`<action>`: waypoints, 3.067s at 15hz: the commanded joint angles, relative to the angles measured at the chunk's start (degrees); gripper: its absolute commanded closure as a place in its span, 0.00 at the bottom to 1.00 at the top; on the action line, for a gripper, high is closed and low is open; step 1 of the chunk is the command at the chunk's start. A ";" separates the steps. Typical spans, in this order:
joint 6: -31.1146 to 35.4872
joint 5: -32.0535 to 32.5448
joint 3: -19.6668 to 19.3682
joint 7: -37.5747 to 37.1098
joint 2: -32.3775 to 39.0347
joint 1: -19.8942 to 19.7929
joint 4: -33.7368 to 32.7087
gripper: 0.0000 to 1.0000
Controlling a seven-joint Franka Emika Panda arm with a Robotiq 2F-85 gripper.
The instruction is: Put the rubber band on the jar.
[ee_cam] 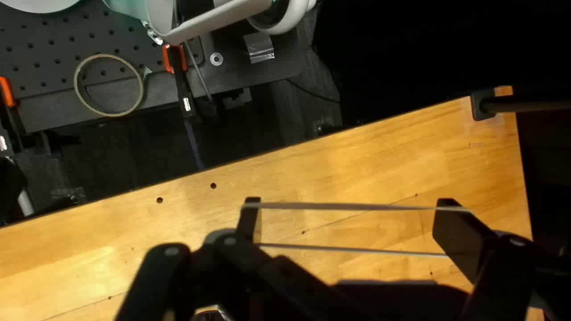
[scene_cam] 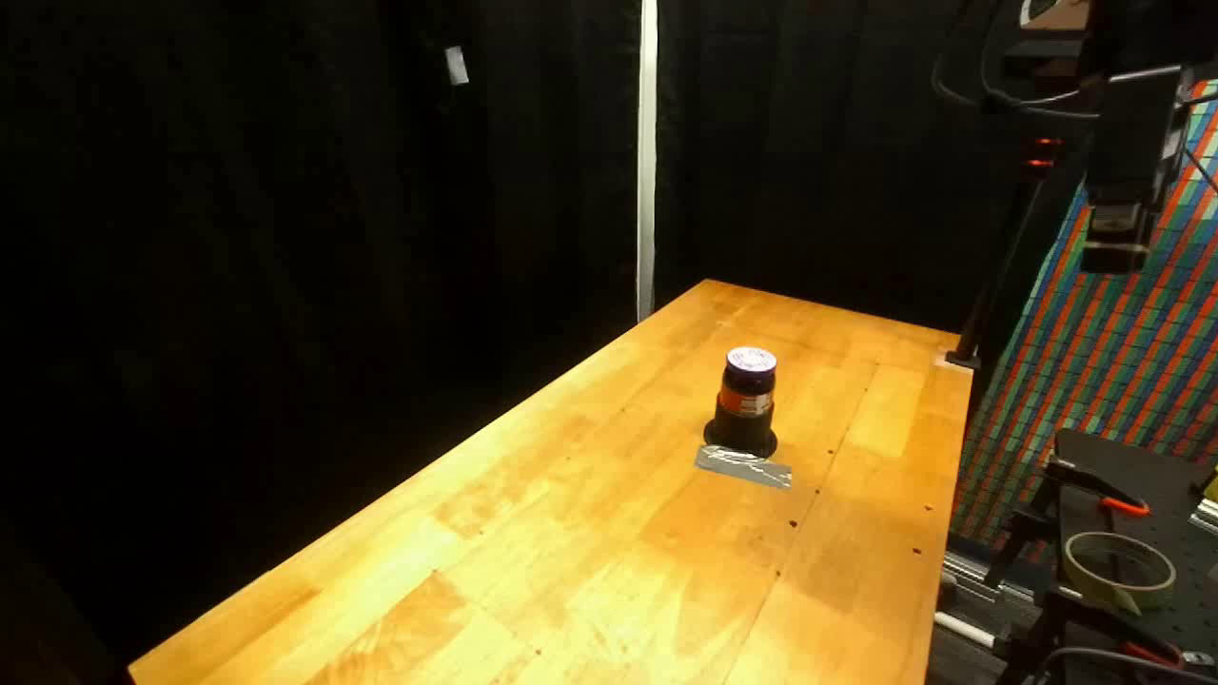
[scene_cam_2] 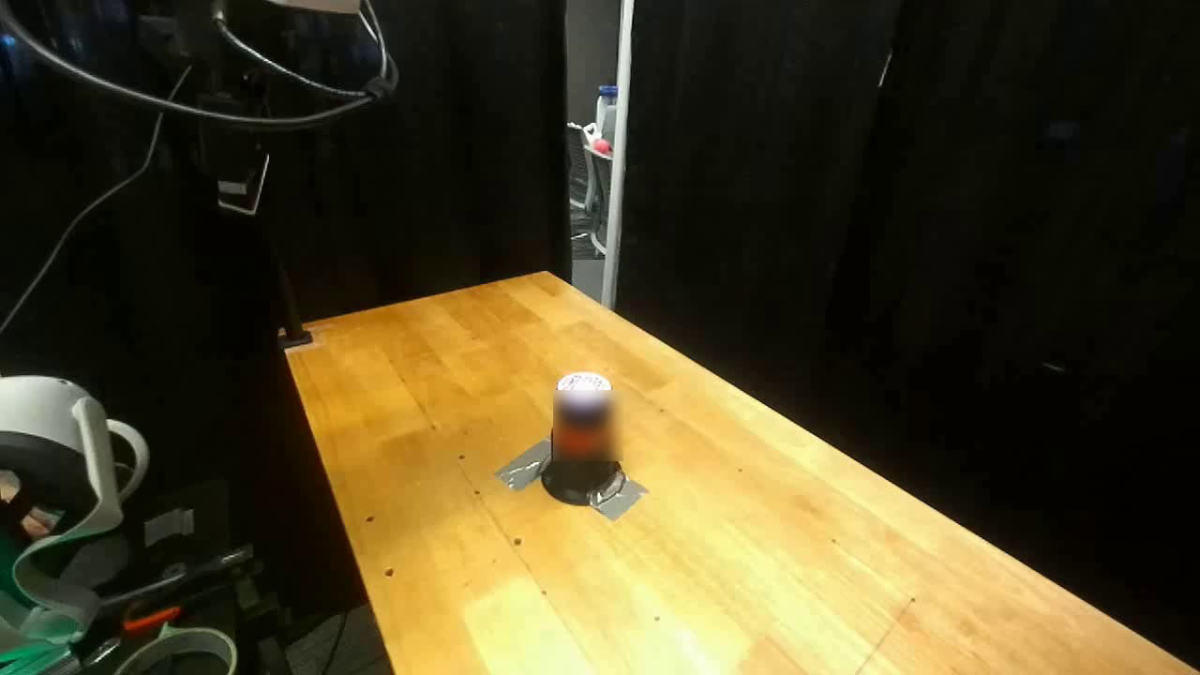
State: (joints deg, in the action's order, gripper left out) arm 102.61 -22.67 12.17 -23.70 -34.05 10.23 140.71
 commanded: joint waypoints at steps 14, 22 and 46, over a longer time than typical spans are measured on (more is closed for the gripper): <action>5.56 18.61 4.11 -5.89 27.69 -5.60 -21.62 0.00; 4.16 25.53 -4.06 -10.73 55.20 -2.97 -45.41 0.00; -10.41 17.96 -12.54 -7.80 79.24 -4.09 -68.78 0.00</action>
State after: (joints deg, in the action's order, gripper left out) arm 94.13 -2.93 0.41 -32.55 45.05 6.56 72.95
